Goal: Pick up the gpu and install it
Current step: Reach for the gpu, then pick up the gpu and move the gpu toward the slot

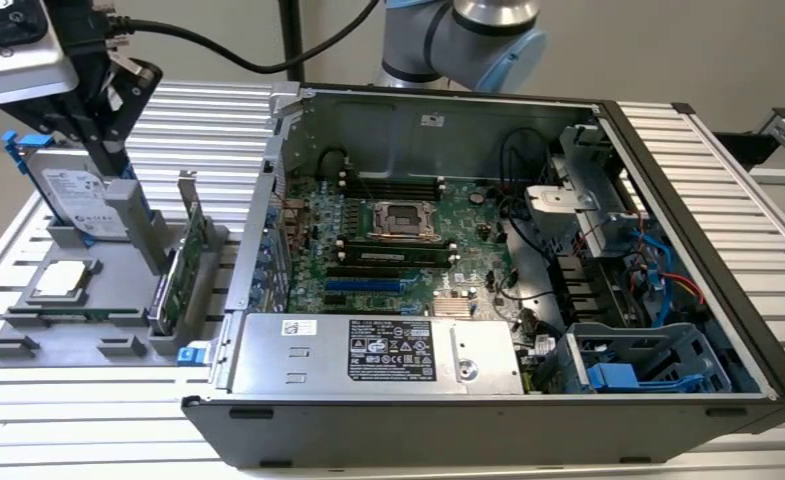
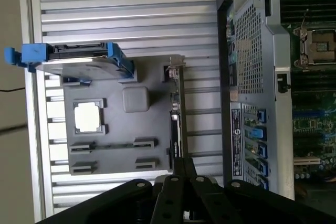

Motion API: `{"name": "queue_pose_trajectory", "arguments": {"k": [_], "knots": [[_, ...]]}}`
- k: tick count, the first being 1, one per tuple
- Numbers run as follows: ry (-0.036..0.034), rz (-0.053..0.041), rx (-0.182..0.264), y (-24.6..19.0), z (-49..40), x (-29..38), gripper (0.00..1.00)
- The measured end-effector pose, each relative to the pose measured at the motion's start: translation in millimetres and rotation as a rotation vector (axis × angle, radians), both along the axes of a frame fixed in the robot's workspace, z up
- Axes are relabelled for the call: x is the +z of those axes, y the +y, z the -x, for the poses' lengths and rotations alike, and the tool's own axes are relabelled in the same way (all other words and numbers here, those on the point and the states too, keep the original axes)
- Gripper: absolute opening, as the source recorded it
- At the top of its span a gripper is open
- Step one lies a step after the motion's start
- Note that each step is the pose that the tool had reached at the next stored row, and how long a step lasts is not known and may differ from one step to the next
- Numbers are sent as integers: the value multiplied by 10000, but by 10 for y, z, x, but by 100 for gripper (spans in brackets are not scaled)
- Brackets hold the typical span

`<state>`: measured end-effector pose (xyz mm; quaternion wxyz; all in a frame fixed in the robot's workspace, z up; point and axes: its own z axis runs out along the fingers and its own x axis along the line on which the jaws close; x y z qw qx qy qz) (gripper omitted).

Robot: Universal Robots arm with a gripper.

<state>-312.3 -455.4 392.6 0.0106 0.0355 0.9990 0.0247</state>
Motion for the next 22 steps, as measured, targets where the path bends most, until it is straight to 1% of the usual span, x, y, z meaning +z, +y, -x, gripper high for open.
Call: {"name": "queue_pose_trajectory", "arguments": {"k": [16,18,22], "knots": [[0,-4,0,-238,-19,0,0],[1,-4,1,-257,-20,0,0],[0,-6,0,-263,-19,0,0]]}}
